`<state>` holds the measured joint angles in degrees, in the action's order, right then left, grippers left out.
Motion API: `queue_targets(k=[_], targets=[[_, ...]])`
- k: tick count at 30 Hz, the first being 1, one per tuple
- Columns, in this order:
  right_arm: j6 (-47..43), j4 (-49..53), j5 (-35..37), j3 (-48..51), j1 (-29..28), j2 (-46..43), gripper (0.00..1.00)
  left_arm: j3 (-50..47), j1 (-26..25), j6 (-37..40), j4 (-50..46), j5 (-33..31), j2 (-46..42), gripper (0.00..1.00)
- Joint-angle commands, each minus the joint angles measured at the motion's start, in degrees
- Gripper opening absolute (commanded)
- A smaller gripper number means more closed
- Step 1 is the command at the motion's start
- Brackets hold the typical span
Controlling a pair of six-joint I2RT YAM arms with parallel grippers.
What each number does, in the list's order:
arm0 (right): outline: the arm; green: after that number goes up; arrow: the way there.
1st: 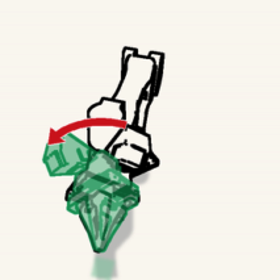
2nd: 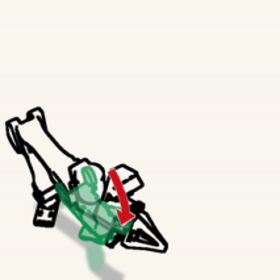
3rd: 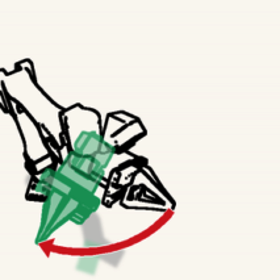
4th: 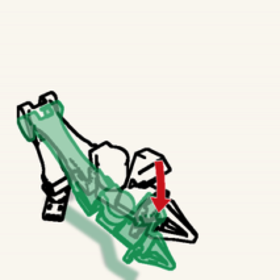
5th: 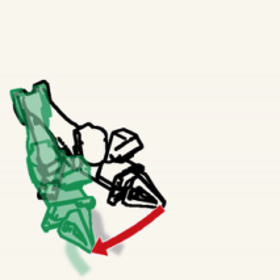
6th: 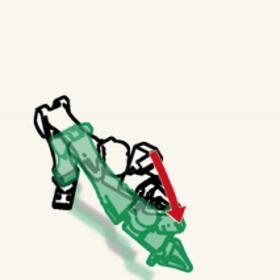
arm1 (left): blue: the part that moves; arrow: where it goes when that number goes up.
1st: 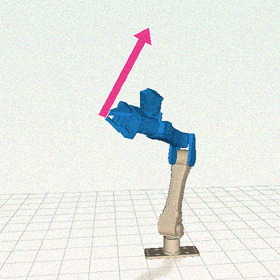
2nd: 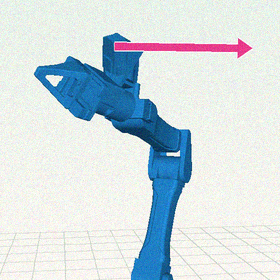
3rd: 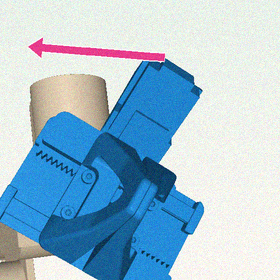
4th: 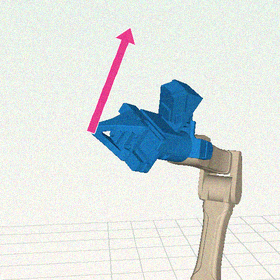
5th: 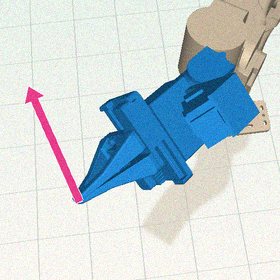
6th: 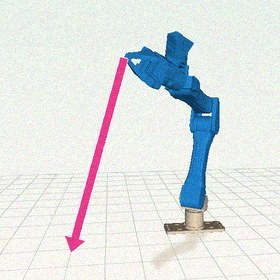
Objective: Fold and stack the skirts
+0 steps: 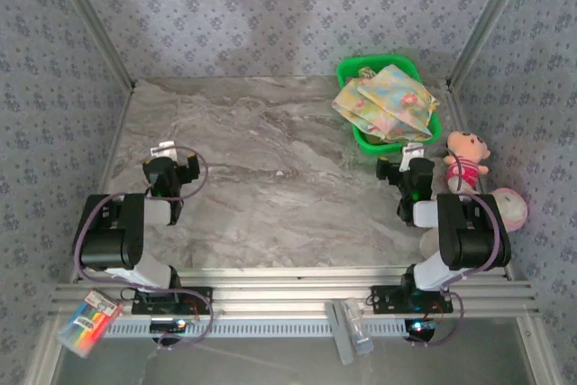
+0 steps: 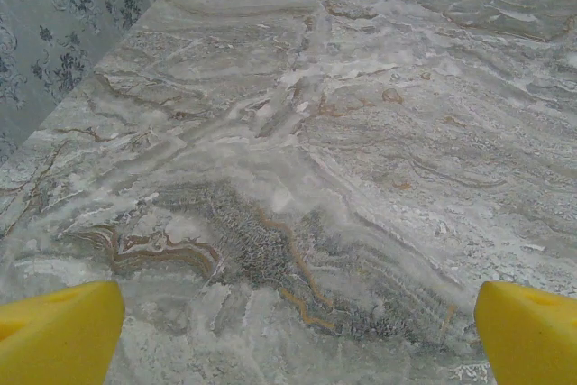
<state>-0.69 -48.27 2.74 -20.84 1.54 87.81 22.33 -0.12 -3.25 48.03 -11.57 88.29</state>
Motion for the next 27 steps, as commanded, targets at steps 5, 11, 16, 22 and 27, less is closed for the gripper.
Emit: queue_targets(k=[5,11,16,22,27], targets=[[-0.54,0.11,-0.67,-0.98,0.24,-0.18,1.0,0.25,-0.14,-0.27,0.66,-0.41,-0.46,1.0],[-0.3,0.11,-1.37,-0.98,0.67,-0.15,1.0,0.24,-0.15,-0.27,0.66,-0.4,-0.46,1.0],[-0.28,0.35,-1.68,-1.13,0.72,-0.15,1.0,0.27,-0.18,-0.28,0.65,-0.4,-0.49,1.0],[-0.27,0.28,-1.98,-1.14,0.85,-0.18,1.0,0.28,-0.2,-0.31,0.66,-0.4,-0.45,1.0],[-0.28,0.29,-1.91,-1.13,0.83,-0.18,1.0,0.26,-0.19,-0.28,0.6,-0.42,-0.4,1.0]])
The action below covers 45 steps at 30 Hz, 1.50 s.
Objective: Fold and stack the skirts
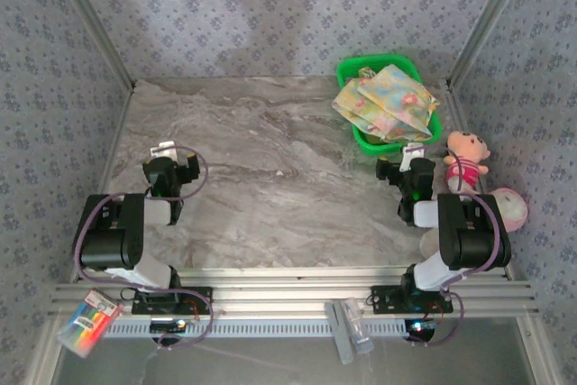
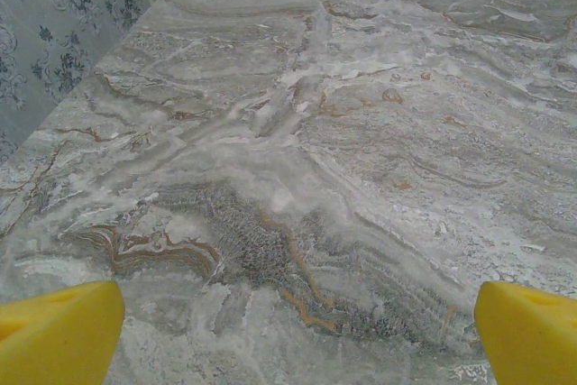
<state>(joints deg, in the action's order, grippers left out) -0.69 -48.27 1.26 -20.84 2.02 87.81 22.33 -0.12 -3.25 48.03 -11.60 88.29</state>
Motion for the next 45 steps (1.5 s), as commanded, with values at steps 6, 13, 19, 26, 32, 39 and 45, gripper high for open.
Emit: queue_targets(k=[6,13,19,26,32,39,45], targets=[[-0.17,2.68,2.52,-0.24,-0.34,-5.24,1.0,1.59,-1.23,1.61,-5.01,0.57,-4.69,1.0],[1.69,14.09,4.8,-2.75,-1.59,-18.22,1.0,4.84,-2.6,-4.27,-23.3,-1.42,-18.58,1.0],[7.2,35.32,3.51,-18.93,-1.03,-18.33,1.0,15.3,-2.69,-14.45,-39.48,-3.27,-23.46,1.0],[-3.57,51.07,-4.37,-38.7,1.88,-3.53,1.0,19.74,-2.36,-28.32,-42.68,-6.2,-25.24,1.0],[-14.64,66.94,-11.33,-58.31,1.4,9.62,1.0,20.54,-0.24,-32.88,-46.92,-4.47,-27.09,1.0],[-22.97,70.77,-8.18,-70.16,-3.39,19.83,0.95,20.34,1.7,-32.69,-50.1,-0.46,-29.28,1.0],[-24.83,71.62,-3.07,-78.21,-5.84,27.53,0.81,20.9,2.04,-30.33,-49.98,5.18,-29.15,1.0]])
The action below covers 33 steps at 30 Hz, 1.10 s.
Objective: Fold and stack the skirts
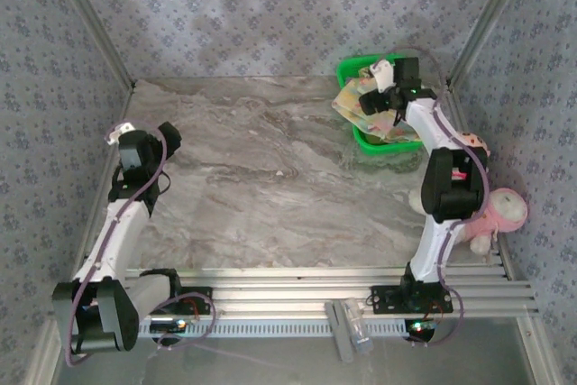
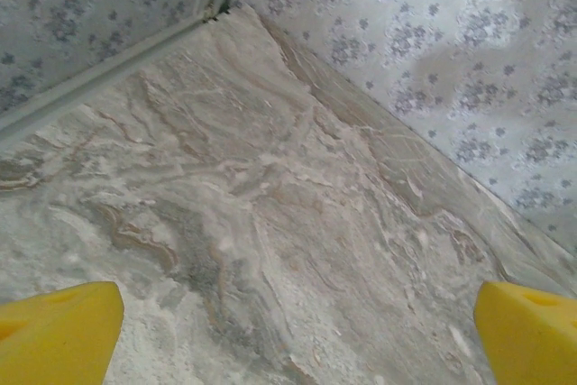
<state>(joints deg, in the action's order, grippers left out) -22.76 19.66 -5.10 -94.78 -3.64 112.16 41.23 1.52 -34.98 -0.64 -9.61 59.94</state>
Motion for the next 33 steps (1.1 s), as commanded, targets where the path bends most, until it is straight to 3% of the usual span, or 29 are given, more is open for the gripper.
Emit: queue_targets(k=[1,3,6,10,11,17,23,28,33], targets=[[-2.39,3.92,5.23,-5.69,-0.37,4.5,0.78,2.23,0.4,1.62,-1.61,3.23,-0.7,1.0],[-1.9,4.98,10.18,-8.97,-0.81,7.5,0.67,2.73,0.4,1.92,-1.82,3.92,-0.27,1.0],[-1.22,7.53,15.25,-12.86,-1.79,9.86,0.39,3.45,0.38,2.15,-1.9,5.06,0.34,1.0],[0.68,6.05,13.37,-12.63,-3.31,6.71,0.04,4.11,0.41,1.25,-2.02,5.83,1.26,1.0],[1.29,6.3,12.93,-12.94,-3.89,5.85,0.0,4.19,0.37,1.16,-1.83,6.4,1.54,1.0],[11.98,12.15,11.8,-20.4,-11.43,1.53,0.0,5.17,0.41,-0.79,0.64,11.69,4.18,1.0],[17.8,10.61,9.03,-26.31,-21.66,-2.4,0.0,7.5,0.4,-2.37,-0.74,12.83,5.79,1.0],[22.77,10.94,3.26,-33.52,-29.5,-3.22,0.0,10.43,0.39,-2.91,-1.54,16.01,6.53,1.0],[28.83,7.85,-4.41,-36.18,-33.74,-5.02,0.0,13.97,0.37,-3.79,-2.51,18.95,7.81,1.0]])
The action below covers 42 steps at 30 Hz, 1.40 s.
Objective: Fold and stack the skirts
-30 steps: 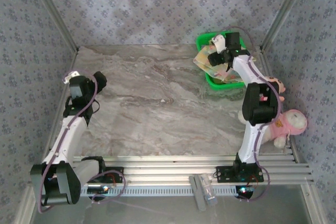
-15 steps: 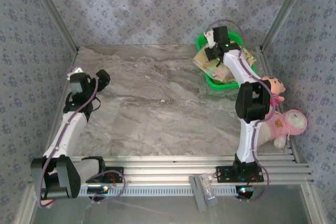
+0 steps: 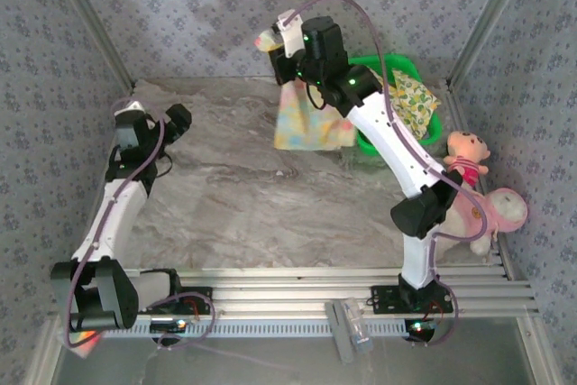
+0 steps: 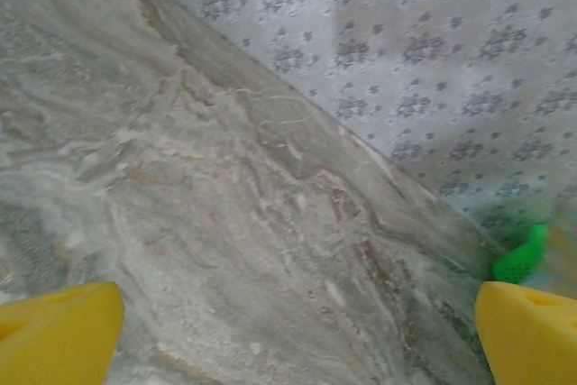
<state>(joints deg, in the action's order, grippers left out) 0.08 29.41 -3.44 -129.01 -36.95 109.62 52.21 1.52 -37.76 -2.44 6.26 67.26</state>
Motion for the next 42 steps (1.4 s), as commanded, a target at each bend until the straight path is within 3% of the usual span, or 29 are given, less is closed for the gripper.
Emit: queue_targets(k=[1,6,12,14,17,20,24,27,36,39,42], targets=[[7.5,-2.81,-8.0,-1.78,-0.53,-3.01,0.0,3.45,0.4,-1.33,-0.64,3.77,0.79,1.0],[12.3,-5.16,-13.83,3.55,1.28,-6.38,0.0,4.36,0.16,-2.34,-0.73,6.52,2.47,1.0],[19.6,-13.07,-17.49,26.96,11.6,-11.17,0.0,4.8,-0.45,-3.24,-1.42,8.02,5.81,1.0],[21.53,-16.47,-20.5,34.54,16.9,-10.32,0.19,5.48,-1.1,-3.46,-1.83,8.33,7.44,1.0],[19.79,-11.18,-23.2,37.57,22.65,-6.29,0.45,7.49,-2.33,-3.43,-3.5,8.76,10.95,1.0],[18.03,-9.19,-20.47,41.27,23.46,-6.05,0.75,9.9,-3.73,-3.32,-6.4,8.35,14.73,1.0],[20.11,-12.64,-19.02,48.7,23.08,-9.48,1.0,11.24,-4.49,-5.25,-8.39,7.58,18.97,1.0],[21.65,-14.75,-18.13,54.25,22.18,-12.26,1.0,11.46,-4.52,-6.84,-9.42,7.32,21.26,1.0],[20.32,-8.79,-5.88,69.7,14.82,-19.8,0.99,12.82,-4.68,-7.7,-20.62,-0.75,23.43,1.0],[22.21,-9.2,-9.33,74.93,14.13,-21.27,0.95,13.33,-4.72,-6.68,-24.59,-3.43,24.07,1.0],[21.53,-7.45,-13.67,77.29,12.76,-21.09,0.83,13.46,-4.77,-5.69,-28.01,-4.33,25.46,1.0]])
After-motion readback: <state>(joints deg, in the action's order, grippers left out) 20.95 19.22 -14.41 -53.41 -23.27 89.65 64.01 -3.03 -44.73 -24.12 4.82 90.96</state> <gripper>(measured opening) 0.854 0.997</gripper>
